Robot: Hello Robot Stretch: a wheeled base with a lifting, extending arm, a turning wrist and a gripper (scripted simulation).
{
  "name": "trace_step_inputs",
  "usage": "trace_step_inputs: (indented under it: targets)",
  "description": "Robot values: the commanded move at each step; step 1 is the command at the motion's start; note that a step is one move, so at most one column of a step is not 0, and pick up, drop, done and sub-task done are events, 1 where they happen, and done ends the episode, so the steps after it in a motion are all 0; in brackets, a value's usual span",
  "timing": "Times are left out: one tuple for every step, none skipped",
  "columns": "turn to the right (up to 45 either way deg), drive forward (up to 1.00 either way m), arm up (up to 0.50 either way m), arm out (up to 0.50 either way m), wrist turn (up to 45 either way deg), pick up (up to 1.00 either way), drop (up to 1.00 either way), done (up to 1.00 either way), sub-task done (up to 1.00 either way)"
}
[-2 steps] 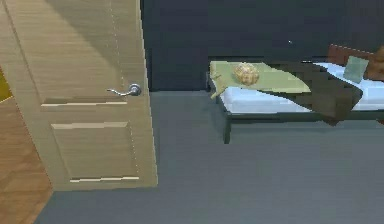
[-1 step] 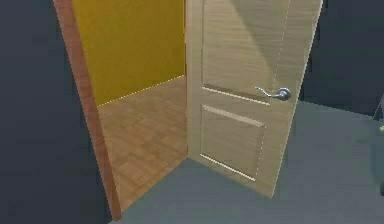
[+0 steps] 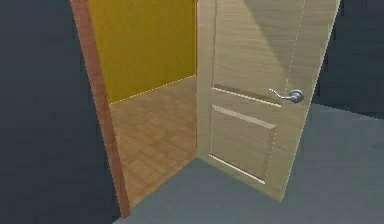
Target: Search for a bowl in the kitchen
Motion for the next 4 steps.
trace_step_inputs:
  targets:
    - [0.0, 1.00, 0.00, 0.00, 0.0, 0.00, 0.00, 0.00, 0.00]
    - [0.0, 0.40, 0.00, 0.00, 0.0, 0.00, 0.00, 0.00, 0.00]
    - [-27.0, 0.00, 0.00, 0.00, 0.0, 0.00, 0.00, 0.00, 0.00]
    - [0.0, 0.70, 0.00, 0.00, 0.0, 0.00, 0.00, 0.00, 0.00]
